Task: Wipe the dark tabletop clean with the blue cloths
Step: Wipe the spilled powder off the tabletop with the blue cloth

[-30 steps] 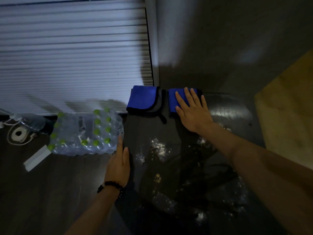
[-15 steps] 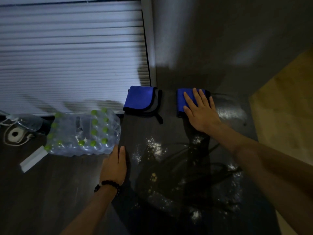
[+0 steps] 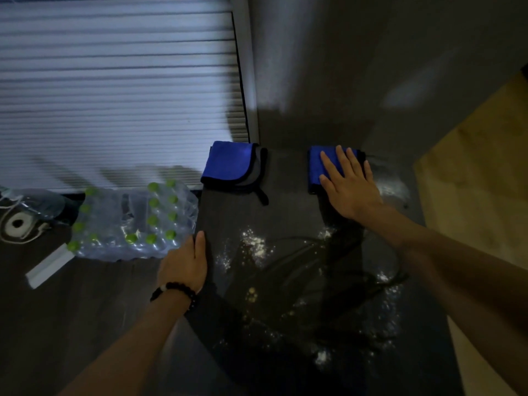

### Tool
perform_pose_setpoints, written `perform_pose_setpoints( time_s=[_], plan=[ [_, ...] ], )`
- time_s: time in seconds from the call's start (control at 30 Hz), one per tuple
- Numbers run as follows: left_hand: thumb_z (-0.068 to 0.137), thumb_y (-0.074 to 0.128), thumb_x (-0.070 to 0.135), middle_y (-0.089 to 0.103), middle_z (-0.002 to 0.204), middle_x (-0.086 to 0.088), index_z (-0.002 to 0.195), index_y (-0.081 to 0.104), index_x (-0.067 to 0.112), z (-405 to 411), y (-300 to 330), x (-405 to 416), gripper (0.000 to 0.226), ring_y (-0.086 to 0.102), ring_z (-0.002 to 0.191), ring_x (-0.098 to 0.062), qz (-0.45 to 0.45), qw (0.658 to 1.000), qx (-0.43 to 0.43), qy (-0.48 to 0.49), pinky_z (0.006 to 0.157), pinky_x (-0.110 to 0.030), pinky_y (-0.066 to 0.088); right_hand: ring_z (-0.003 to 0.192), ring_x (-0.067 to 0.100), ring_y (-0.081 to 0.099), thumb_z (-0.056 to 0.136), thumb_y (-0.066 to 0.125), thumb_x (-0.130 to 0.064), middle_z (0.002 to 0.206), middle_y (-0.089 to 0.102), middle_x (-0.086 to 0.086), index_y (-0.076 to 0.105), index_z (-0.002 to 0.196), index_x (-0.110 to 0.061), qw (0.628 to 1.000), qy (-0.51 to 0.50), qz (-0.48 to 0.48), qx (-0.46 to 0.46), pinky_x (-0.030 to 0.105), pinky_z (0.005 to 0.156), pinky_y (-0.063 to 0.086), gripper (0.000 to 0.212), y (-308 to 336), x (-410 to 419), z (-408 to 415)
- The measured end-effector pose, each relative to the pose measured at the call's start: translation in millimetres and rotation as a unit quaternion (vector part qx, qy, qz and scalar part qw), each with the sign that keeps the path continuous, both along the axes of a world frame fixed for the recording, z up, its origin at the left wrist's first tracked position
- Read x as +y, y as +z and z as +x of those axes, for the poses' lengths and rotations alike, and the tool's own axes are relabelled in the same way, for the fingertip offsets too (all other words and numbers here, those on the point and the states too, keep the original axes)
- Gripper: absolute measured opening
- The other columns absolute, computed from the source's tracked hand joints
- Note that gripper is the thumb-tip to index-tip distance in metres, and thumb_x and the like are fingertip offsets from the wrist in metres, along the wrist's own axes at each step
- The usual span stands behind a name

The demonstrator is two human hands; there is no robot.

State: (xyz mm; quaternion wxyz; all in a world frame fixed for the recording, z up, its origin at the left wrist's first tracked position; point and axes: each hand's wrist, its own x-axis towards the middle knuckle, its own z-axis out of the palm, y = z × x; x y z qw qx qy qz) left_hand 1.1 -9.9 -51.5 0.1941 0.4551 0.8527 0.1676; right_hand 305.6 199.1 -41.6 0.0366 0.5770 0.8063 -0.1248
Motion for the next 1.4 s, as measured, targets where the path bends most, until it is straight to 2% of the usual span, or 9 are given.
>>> perform_pose_setpoints(
  time_s=[0.27,0.37,0.47,0.57,0.73,0.83,1.07,1.3,1.4],
  plan=[
    [0.099,0.021,0.050,0.049,0.066,0.012,0.072,0.050,0.021,-3,-9,12,0.049,0.047,0.063,-0.002,0.054,0.997,-0.041,0.026,0.069,-0.030,0.039,0.154,0.021,-0.015,0.105,0.017,-0.051,0.169,-0.013,0.001,-0.007,0.159,-0.037,1.000,-0.013,-0.013,0.001,0.049,0.122,-0.008,0.061,2,-1,24],
    [0.099,0.021,0.051,0.045,0.069,0.019,0.082,0.056,0.023,-2,-8,9,0.047,0.043,0.065,-0.002,0.058,0.996,-0.053,0.031,0.072,-0.028,0.038,0.154,0.020,-0.015,0.105,0.016,-0.050,0.169,-0.014,0.001,-0.007,0.159,-0.037,1.000,-0.014,-0.014,0.004,0.049,0.123,-0.008,0.061,2,-2,31],
    [0.100,0.024,0.046,0.052,0.080,0.009,0.096,0.063,0.011,-1,-8,9,0.053,0.045,0.074,-0.008,0.064,0.995,-0.065,0.038,0.078,-0.032,0.039,0.153,0.020,-0.017,0.105,0.015,-0.051,0.169,-0.015,0.000,-0.009,0.158,-0.038,1.000,-0.004,-0.013,0.002,0.049,0.123,-0.007,0.060,2,-1,42],
    [0.101,0.025,0.045,0.050,0.079,0.013,0.086,0.062,0.021,-1,-5,8,0.046,0.045,0.071,-0.004,0.058,0.994,-0.078,0.041,0.080,-0.029,0.037,0.153,0.019,-0.015,0.104,0.014,-0.052,0.169,-0.014,0.000,-0.010,0.158,-0.039,1.000,-0.006,-0.006,0.002,0.049,0.123,-0.007,0.061,1,-2,53],
    [0.101,0.025,0.045,0.046,0.069,0.016,0.081,0.054,0.023,-2,-5,8,0.041,0.048,0.069,-0.007,0.047,0.994,-0.093,0.037,0.076,-0.029,0.037,0.153,0.019,-0.017,0.101,0.013,-0.053,0.168,-0.016,0.000,-0.014,0.156,-0.040,0.999,-0.027,-0.018,-0.023,0.049,0.122,-0.007,0.063,-1,-3,73],
    [0.101,0.024,0.045,0.044,0.065,0.016,0.072,0.049,0.027,-3,-6,7,0.042,0.042,0.063,0.004,0.048,0.994,-0.095,0.036,0.064,-0.021,0.034,0.152,0.017,-0.019,0.102,0.013,-0.054,0.168,-0.018,-0.001,-0.016,0.155,-0.043,0.998,-0.053,-0.033,-0.027,0.049,0.123,-0.007,0.061,-5,-6,91],
    [0.101,0.025,0.046,0.045,0.065,0.013,0.072,0.050,0.022,-1,-7,8,0.045,0.040,0.062,0.004,0.046,0.994,-0.088,0.051,0.073,-0.029,0.036,0.151,0.018,-0.019,0.104,0.014,-0.051,0.168,-0.018,0.002,-0.016,0.155,-0.039,0.997,-0.062,-0.018,-0.037,0.046,0.123,-0.007,0.061,-8,-24,107],
    [0.101,0.024,0.046,0.041,0.067,0.016,0.070,0.042,0.036,-1,-4,8,0.037,0.039,0.061,0.003,0.041,0.992,-0.107,0.046,0.058,-0.010,0.025,0.152,0.018,-0.018,0.106,0.015,-0.042,0.168,-0.016,0.003,-0.019,0.152,-0.037,0.994,-0.094,-0.006,-0.048,0.042,0.123,-0.010,0.057,2,-66,100],
    [0.100,0.024,0.048,0.051,0.069,0.005,0.072,0.049,0.026,-1,-5,6,0.044,0.045,0.064,0.000,0.046,0.990,-0.123,0.051,0.058,-0.012,0.028,0.153,0.021,-0.018,0.106,0.014,-0.041,0.168,-0.017,0.005,-0.022,0.151,-0.034,0.994,-0.092,-0.005,-0.067,0.041,0.121,-0.013,0.058,4,-81,93]
  ],
)
